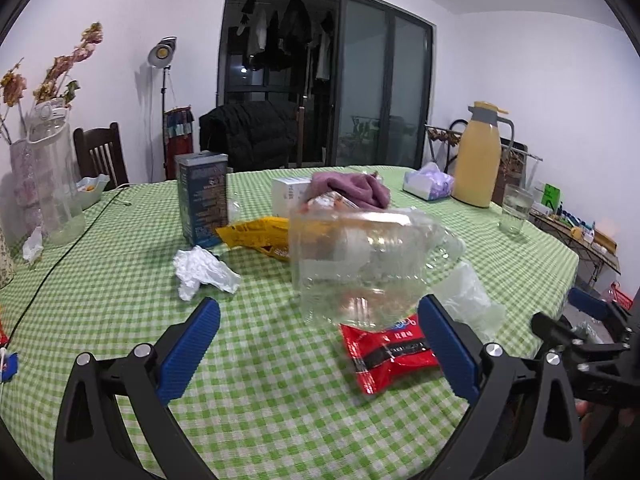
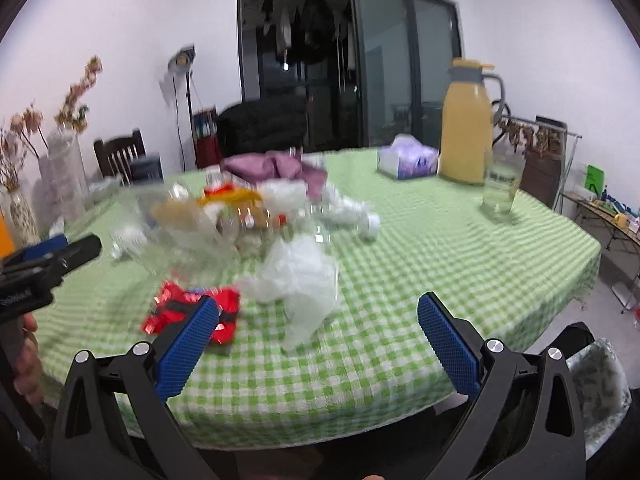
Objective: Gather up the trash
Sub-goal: 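Grasp the red snack wrapper with the left tool while the right tool grasps the white plastic bag, then carry the red wrapper and white bag with both tools over the trash bin, then open both tools to drop the wrapper and bag into the bin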
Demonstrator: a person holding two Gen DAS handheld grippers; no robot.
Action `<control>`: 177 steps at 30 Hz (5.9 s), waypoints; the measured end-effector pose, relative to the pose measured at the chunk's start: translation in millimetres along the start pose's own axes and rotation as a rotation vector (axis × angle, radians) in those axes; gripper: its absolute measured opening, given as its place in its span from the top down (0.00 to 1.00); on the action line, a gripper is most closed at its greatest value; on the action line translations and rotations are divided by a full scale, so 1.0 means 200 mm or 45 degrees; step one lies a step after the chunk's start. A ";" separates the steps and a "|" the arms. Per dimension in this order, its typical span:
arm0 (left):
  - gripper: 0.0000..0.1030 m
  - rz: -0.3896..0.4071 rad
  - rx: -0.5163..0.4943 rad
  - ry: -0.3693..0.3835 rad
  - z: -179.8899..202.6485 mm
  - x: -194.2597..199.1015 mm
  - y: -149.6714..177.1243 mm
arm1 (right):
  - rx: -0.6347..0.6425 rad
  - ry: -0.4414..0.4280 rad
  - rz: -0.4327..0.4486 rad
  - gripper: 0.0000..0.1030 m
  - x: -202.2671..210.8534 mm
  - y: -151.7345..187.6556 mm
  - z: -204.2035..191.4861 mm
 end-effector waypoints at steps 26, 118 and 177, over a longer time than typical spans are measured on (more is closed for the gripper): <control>0.16 -0.423 0.051 0.127 0.27 -0.54 0.03 | -0.049 -0.281 -0.222 0.49 -0.45 -0.15 0.10; 0.77 -0.330 -0.788 0.676 2.54 -0.58 0.24 | -0.801 0.542 -0.283 0.87 0.20 0.83 2.05; 0.17 -0.383 -0.624 0.713 2.30 -0.63 -0.01 | -0.778 0.670 -0.245 0.39 0.26 0.62 1.92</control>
Point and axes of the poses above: each gripper's, at about its wrist camera, not at the fingertips, and x roughly against the way its jaws point, z to its right, y to its underside, the point moved 1 cm from there along -x, roughly the way its jaws point, and after that the axes turned 12 degrees about -z, right-handed, at the moved point
